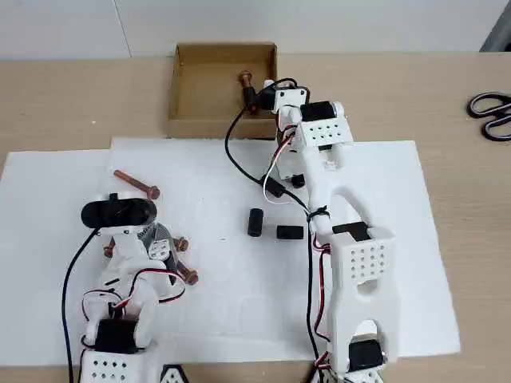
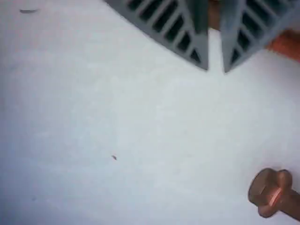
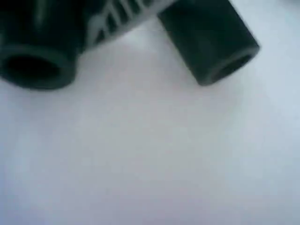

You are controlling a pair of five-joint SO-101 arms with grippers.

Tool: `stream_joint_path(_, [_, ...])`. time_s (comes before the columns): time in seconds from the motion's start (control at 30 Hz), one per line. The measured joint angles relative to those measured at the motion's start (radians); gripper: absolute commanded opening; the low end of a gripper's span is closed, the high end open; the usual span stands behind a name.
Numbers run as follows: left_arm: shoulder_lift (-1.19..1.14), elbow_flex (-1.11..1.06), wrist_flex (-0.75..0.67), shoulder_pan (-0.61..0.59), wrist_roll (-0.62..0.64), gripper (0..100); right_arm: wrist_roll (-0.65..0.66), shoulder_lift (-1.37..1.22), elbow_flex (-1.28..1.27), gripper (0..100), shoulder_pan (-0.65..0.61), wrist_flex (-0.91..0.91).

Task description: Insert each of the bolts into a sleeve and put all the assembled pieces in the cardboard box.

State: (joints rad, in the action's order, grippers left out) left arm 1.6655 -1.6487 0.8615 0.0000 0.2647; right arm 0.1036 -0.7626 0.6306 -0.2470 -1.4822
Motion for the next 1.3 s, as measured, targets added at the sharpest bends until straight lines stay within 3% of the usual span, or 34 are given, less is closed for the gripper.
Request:
stream_joint_path(0.37, [-0.002, 0.020, 0.000, 0.000, 0.000, 1, 0.002, 0.207, -0.018, 0.3, -0.005, -0.161])
stream_joint_path(0.73, [-0.041, 0.436, 0.144, -0.002, 0.068, 1, -0.058, 0.532, -0.098, 0.4, 0.098, -0.222])
stream_joint_path(1.1, [-0.635, 0.991, 0.405, -0.084, 0.137, 1, -0.276, 0.913, -0.485, 0.3, 0.167, -0.222])
stream_joint_path(1.3, [-0.965, 1.297, 0.611, -0.095, 0.141, 1, -0.304, 1.112, -0.747, 0.3, 0.218, -0.222])
